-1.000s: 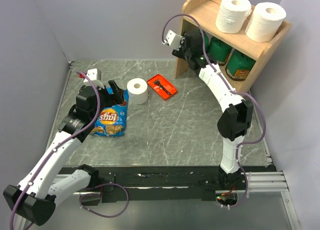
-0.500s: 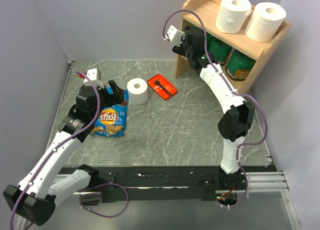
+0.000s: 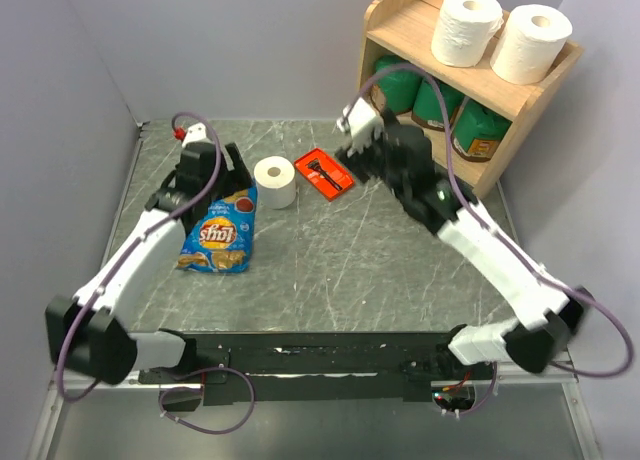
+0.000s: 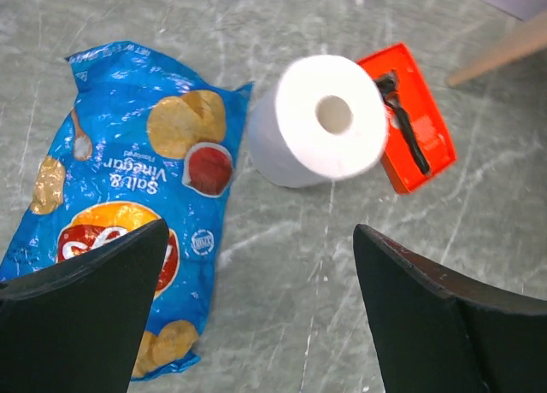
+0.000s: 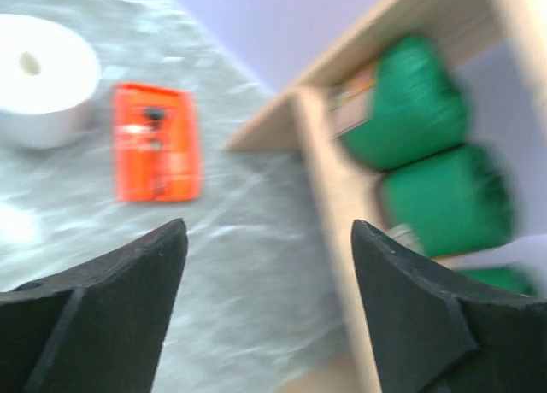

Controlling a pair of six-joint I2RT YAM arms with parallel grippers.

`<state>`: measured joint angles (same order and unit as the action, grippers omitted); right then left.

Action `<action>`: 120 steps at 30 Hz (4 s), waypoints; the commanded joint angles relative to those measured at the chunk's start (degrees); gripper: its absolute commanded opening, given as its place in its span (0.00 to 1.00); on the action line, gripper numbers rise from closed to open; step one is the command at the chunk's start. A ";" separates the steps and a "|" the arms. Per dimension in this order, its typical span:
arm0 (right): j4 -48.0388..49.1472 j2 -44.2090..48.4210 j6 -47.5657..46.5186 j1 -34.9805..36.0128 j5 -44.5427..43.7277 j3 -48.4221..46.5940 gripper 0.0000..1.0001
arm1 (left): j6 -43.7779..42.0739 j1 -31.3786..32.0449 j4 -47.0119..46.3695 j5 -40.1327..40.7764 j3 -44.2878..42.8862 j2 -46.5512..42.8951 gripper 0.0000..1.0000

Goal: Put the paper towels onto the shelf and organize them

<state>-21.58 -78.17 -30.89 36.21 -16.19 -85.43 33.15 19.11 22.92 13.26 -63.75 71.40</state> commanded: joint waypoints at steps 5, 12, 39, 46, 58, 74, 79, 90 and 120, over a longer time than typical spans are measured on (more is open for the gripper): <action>0.23 20.57 20.78 8.34 4.23 23.01 0.99 | 2.27 -2.77 3.45 -4.21 -14.38 14.37 0.95; -2.85 30.00 24.57 9.85 3.88 29.26 1.00 | 1.66 -2.68 3.71 -5.35 -20.54 24.66 0.93; -3.73 37.04 28.52 10.20 -2.18 33.13 1.00 | -2.65 -2.50 4.69 -8.51 -29.60 40.49 0.82; -4.08 37.21 27.91 10.29 -3.15 33.48 1.00 | -2.74 -2.24 4.77 -10.62 -29.42 41.28 0.75; -5.84 38.62 27.91 10.20 -3.86 32.52 1.00 | -4.32 0.13 8.19 -12.64 -28.72 38.47 0.43; -5.57 41.79 27.03 10.20 -5.79 34.45 1.00 | -1.16 16.12 6.53 -14.57 -15.18 24.67 0.39; -7.94 38.89 29.83 10.20 -4.57 32.96 1.00 | -0.63 18.15 6.53 -17.21 -17.54 24.85 0.54; -3.73 26.61 40.82 10.29 3.62 28.22 0.97 | -3.97 12.11 14.17 -7.65 -23.63 17.47 0.96; -14.36 -23.78 50.14 14.77 6.61 0.61 0.71 | -6.96 1.54 3.89 1.69 8.81 -13.47 0.96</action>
<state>-34.24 -101.51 17.08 50.11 -7.92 -82.11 26.59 20.45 29.28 13.87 -54.52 60.34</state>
